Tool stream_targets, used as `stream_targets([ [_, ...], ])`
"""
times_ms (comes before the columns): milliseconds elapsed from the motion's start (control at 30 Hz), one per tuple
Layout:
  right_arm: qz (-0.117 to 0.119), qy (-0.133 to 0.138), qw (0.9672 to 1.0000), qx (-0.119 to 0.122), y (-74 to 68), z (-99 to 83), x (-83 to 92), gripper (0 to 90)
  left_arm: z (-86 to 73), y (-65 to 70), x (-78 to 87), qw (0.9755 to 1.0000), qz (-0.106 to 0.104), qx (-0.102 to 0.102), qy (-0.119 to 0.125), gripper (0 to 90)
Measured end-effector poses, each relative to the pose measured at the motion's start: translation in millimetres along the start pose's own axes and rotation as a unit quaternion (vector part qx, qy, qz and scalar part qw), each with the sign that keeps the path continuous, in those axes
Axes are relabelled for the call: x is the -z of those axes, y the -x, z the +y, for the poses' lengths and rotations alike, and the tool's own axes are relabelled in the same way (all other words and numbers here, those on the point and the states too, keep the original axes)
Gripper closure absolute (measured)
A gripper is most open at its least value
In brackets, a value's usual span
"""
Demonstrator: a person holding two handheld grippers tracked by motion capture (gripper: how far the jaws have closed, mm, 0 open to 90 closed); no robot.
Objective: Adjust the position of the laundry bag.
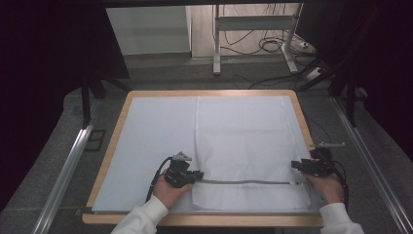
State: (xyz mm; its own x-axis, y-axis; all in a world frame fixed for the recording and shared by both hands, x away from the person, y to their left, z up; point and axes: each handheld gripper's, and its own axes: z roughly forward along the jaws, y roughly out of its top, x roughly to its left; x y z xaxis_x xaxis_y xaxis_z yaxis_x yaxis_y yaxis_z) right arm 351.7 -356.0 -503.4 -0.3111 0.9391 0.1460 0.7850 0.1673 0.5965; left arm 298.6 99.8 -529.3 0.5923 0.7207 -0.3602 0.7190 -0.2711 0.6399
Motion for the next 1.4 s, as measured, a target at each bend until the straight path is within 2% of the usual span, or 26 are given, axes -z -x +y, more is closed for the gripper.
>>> stream_targets([
  [67, -0.002, 0.0, 1.0, 0.009, -0.7, -0.9, 0.1, 61.4, 0.1, 0.2, -0.2, 1.0, 0.001, 0.0, 0.0, 86.8],
  [167, 0.001, -0.001, 0.9999, 0.013, -2.4, -1.6, -0.2, 66.1, 0.1, 0.3, -0.1, 1.0, 0.001, 0.0, 0.0, 86.9],
  [233, -0.011, -0.003, 0.9995, 0.028, -4.5, -2.0, -0.3, 77.6, 0.1, 0.4, 0.0, 1.0, 0.001, 0.0, 0.001, 86.9],
  [300, -0.001, -0.004, 0.9996, 0.027, -4.0, -2.2, -0.8, 85.2, 0.2, 0.3, 0.2, 1.0, 0.002, 0.0, 0.001, 87.0],
  [967, 0.025, 0.019, 0.9989, 0.036, -8.1, 0.2, 6.2, 88.5, 2.5, -3.7, 9.0, 0.9998, 0.003, -0.001, 0.018, 87.8],
  [1400, 0.036, 0.028, 0.9973, 0.058, -27.3, 7.0, 6.3, 88.6, -1.9, -13.2, 25.7, 0.9996, 0.006, 0.004, 0.028, 87.8],
])
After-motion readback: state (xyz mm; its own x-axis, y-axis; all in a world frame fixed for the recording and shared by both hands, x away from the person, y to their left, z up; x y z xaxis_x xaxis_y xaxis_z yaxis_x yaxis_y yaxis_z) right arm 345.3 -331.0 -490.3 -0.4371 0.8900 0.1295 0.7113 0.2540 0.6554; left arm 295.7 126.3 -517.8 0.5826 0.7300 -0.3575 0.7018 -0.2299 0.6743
